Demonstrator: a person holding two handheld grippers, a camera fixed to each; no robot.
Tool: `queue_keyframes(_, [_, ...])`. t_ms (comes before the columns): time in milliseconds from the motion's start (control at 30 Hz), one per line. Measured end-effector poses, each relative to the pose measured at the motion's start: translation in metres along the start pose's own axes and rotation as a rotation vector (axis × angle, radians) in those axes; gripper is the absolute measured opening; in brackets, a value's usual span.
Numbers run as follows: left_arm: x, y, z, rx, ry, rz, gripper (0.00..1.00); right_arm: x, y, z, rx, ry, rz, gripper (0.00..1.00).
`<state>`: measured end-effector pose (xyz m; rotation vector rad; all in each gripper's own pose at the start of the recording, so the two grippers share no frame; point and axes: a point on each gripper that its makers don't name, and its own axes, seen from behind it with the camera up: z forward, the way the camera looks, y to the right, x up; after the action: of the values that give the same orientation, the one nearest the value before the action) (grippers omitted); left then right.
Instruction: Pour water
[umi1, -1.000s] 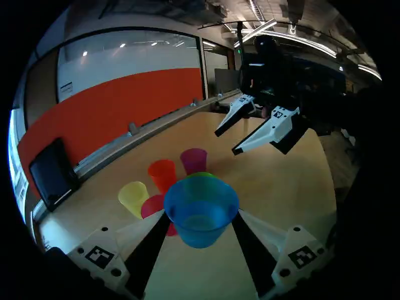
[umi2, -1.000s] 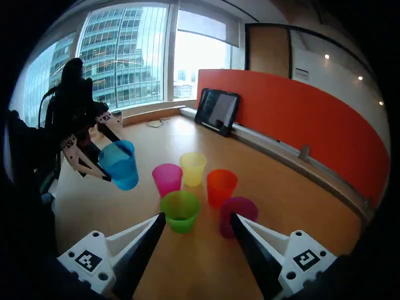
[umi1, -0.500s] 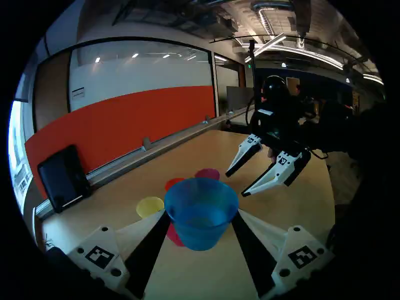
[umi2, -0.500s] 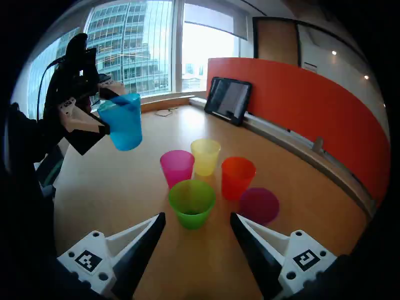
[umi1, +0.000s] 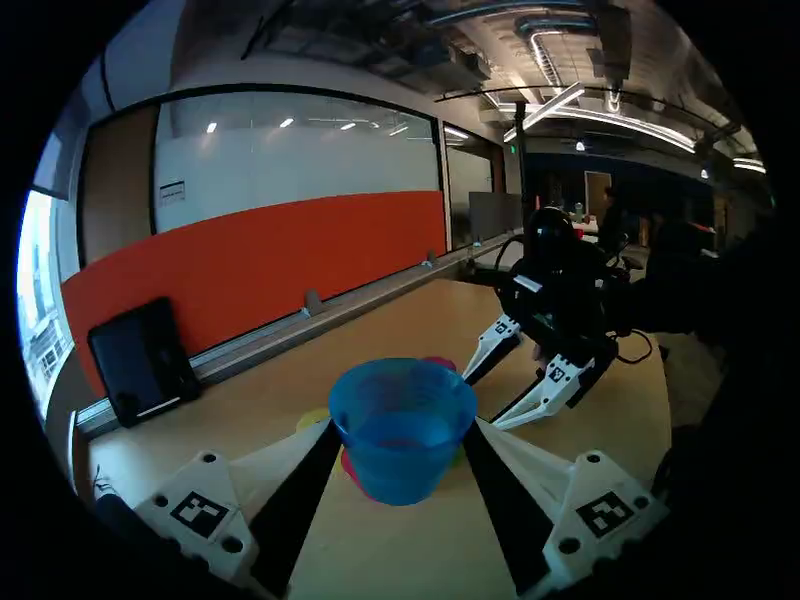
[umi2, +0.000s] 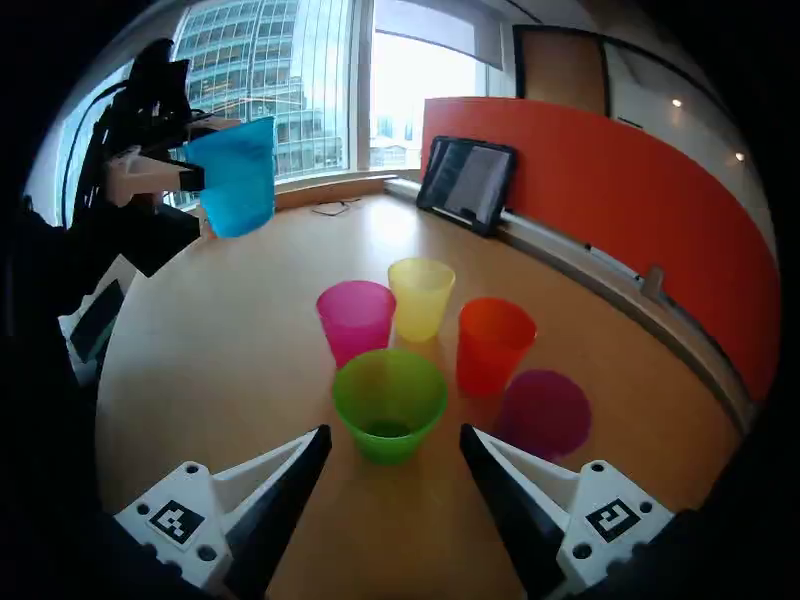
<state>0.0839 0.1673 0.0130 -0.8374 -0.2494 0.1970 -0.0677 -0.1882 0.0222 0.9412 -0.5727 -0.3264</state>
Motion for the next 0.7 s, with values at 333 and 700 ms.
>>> queue_keyframes(333, [0.002,-0.008,-0.007,0.014,0.013,-0.012,0.84,0.0,0.0,0.024,0.008,-0.018,-0.014,1.0])
queue_keyframes(700, [0.006,-0.013,-0.01,0.021,0.026,-0.026,0.84,0.0,-0.003,0.043,0.014,-0.027,-0.014,0.98])
